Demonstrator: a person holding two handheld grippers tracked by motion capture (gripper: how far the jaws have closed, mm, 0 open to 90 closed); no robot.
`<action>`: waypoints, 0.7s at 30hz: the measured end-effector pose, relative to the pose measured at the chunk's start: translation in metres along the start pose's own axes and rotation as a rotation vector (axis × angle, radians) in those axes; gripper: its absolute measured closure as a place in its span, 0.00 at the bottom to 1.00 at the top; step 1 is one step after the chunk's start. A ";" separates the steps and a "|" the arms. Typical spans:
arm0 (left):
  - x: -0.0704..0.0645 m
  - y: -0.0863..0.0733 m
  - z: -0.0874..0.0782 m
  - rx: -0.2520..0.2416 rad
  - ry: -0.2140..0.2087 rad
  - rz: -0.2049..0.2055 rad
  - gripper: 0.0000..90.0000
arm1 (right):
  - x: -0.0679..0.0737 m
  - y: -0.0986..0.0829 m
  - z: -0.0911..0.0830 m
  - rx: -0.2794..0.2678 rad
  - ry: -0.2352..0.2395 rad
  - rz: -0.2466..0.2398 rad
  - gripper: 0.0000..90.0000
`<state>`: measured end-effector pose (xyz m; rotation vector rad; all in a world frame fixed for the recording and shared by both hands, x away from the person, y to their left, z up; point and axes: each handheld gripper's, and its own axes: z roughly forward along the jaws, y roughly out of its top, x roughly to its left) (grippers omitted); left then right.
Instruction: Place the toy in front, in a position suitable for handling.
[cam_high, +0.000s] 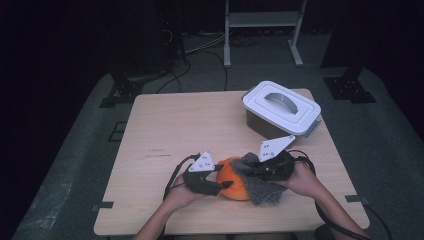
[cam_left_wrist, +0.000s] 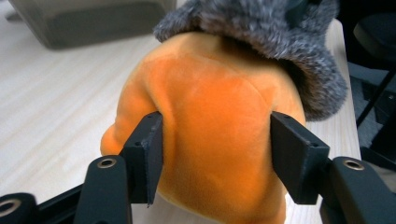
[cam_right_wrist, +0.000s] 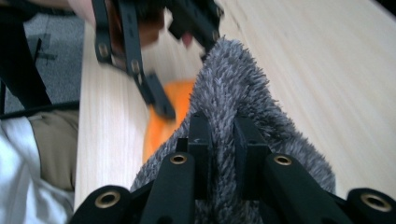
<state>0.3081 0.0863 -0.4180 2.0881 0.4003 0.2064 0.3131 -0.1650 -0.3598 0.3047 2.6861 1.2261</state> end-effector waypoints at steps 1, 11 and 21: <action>-0.002 0.002 0.001 -0.008 0.008 0.005 0.45 | 0.001 0.005 -0.001 -0.008 0.007 -0.005 0.87; -0.001 -0.001 0.003 -0.007 -0.002 0.004 0.30 | -0.001 0.002 0.022 0.025 0.049 0.013 0.87; -0.005 0.002 0.007 -0.012 0.014 0.041 0.40 | 0.000 0.000 0.011 0.030 0.022 0.006 0.87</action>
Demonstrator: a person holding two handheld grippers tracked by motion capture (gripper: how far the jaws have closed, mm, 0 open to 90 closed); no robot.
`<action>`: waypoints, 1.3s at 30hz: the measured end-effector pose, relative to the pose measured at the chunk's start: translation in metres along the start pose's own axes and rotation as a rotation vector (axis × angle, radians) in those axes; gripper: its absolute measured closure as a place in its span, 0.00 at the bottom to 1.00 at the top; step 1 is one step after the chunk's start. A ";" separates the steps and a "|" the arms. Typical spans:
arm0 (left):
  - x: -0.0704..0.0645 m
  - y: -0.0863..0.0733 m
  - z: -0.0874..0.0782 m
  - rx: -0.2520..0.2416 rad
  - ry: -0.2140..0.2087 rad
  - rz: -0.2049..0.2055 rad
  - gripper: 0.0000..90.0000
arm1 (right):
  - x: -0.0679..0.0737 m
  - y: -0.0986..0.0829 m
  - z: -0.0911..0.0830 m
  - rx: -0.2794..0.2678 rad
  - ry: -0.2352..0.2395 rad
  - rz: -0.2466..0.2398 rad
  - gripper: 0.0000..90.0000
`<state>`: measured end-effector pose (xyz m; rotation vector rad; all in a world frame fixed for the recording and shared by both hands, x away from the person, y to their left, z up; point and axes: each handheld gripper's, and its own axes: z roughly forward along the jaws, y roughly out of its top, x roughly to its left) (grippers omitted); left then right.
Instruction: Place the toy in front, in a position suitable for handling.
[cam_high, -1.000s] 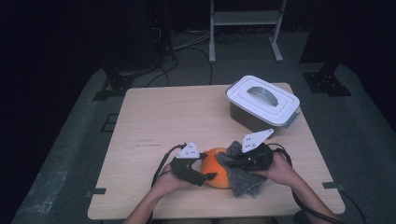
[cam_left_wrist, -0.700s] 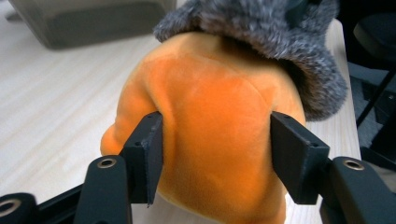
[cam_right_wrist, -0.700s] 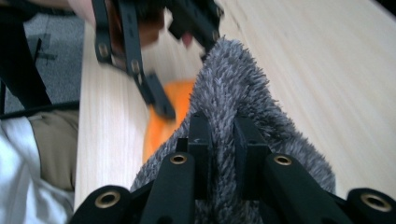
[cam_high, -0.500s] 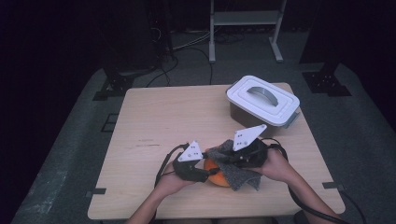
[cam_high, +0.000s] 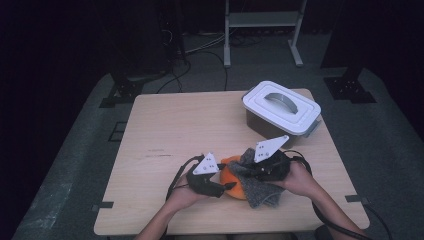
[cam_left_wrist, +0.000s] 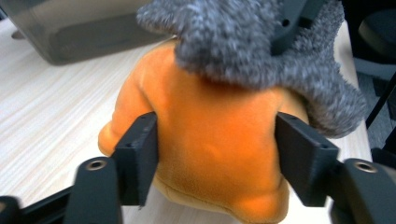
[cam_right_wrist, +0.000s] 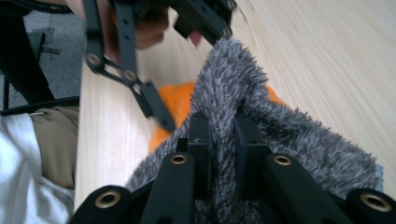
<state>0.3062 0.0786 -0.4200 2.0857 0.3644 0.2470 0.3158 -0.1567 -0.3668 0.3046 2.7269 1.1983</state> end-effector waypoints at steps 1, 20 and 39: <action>-0.001 0.002 0.000 -0.004 0.004 0.008 0.41 | 0.002 0.003 -0.001 -0.011 0.007 -0.007 0.88; 0.011 -0.008 -0.004 0.011 -0.071 -0.088 0.17 | -0.007 -0.033 0.001 -0.058 0.048 0.099 0.88; 0.000 -0.016 -0.008 0.057 -0.046 0.035 0.38 | -0.005 -0.026 0.006 -0.086 0.038 0.074 0.88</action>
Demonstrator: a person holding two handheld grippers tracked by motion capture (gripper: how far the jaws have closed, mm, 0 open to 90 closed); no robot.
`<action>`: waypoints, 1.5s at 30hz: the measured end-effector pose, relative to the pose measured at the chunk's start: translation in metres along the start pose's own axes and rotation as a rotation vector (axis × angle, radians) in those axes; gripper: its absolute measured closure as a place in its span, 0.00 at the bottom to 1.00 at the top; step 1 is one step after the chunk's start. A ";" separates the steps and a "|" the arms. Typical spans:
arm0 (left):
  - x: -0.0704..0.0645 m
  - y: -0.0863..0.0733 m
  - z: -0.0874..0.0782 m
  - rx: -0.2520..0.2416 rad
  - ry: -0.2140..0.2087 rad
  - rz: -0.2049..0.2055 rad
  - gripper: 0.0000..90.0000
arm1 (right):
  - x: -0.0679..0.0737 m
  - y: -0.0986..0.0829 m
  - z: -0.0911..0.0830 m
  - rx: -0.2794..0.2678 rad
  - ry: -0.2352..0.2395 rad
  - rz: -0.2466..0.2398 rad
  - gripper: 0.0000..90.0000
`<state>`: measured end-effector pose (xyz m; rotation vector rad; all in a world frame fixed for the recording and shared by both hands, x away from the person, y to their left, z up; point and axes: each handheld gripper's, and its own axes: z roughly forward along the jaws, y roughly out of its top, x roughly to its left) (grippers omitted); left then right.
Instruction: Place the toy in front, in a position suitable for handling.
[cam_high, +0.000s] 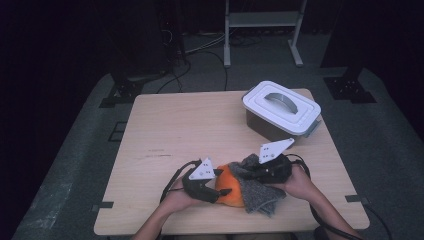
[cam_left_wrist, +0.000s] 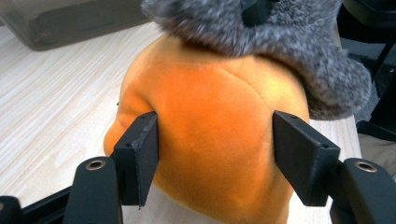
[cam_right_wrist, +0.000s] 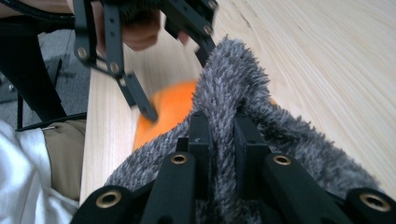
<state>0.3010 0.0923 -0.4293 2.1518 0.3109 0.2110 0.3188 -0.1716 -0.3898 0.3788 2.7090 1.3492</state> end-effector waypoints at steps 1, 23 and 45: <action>0.000 0.000 0.000 0.001 -0.002 -0.001 0.38 | -0.001 -0.004 -0.003 -0.002 -0.004 0.013 0.88; 0.014 -0.007 -0.005 -0.010 0.002 -0.084 0.43 | 0.002 -0.018 -0.008 -0.047 -0.045 0.026 0.87; 0.018 -0.009 -0.003 -0.036 0.012 -0.088 0.41 | -0.006 -0.040 -0.006 -0.097 -0.037 0.077 0.87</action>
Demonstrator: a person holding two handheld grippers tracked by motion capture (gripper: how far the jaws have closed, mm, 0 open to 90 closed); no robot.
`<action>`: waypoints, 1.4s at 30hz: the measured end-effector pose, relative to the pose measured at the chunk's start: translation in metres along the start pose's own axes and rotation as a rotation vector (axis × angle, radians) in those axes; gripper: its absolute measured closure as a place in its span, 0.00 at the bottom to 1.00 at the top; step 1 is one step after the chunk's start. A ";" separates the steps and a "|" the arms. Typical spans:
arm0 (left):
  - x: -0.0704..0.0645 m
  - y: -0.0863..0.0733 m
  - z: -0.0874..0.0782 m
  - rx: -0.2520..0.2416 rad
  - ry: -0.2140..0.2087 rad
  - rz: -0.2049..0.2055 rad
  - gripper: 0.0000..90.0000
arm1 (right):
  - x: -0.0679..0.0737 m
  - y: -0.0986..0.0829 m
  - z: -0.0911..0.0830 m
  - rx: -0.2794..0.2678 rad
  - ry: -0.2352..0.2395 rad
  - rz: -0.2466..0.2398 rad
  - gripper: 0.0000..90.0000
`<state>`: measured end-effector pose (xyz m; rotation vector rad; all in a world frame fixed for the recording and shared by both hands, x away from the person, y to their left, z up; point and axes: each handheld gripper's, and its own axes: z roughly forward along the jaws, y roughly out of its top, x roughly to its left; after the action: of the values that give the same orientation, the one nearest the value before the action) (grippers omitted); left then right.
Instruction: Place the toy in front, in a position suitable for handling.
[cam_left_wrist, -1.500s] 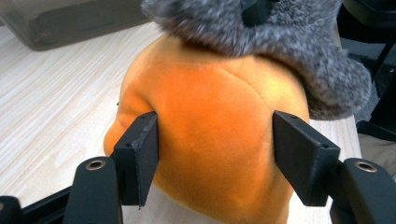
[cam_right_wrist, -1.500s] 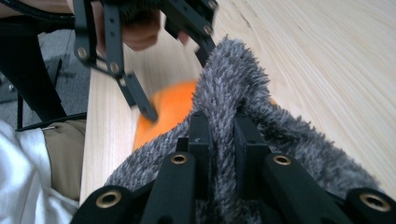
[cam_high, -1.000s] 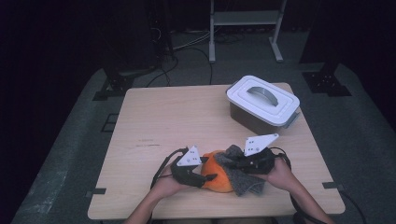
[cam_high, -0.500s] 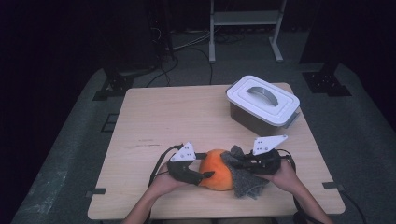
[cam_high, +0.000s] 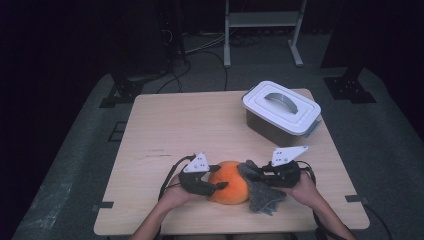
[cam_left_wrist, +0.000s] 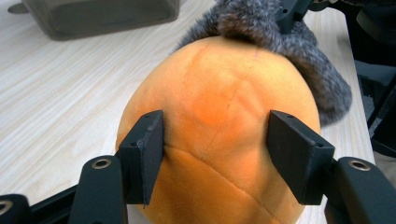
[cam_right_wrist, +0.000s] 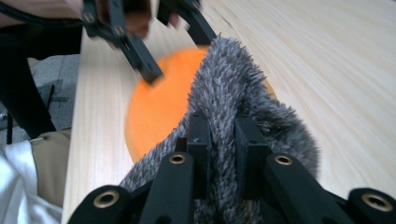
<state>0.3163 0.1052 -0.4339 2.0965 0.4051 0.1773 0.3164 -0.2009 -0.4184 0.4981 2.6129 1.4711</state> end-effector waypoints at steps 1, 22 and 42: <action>0.001 -0.001 -0.001 0.001 -0.002 -0.005 0.41 | -0.002 -0.004 -0.002 0.005 -0.006 0.011 0.87; 0.002 -0.001 -0.005 -0.014 -0.006 -0.002 0.39 | -0.007 -0.009 0.003 0.000 -0.009 0.053 0.86; 0.002 -0.005 -0.008 -0.002 -0.024 0.011 0.40 | -0.011 -0.011 -0.002 -0.003 -0.017 0.093 0.86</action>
<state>0.3144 0.1149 -0.4338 2.0974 0.3784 0.1589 0.3235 -0.2115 -0.4271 0.6373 2.6068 1.4898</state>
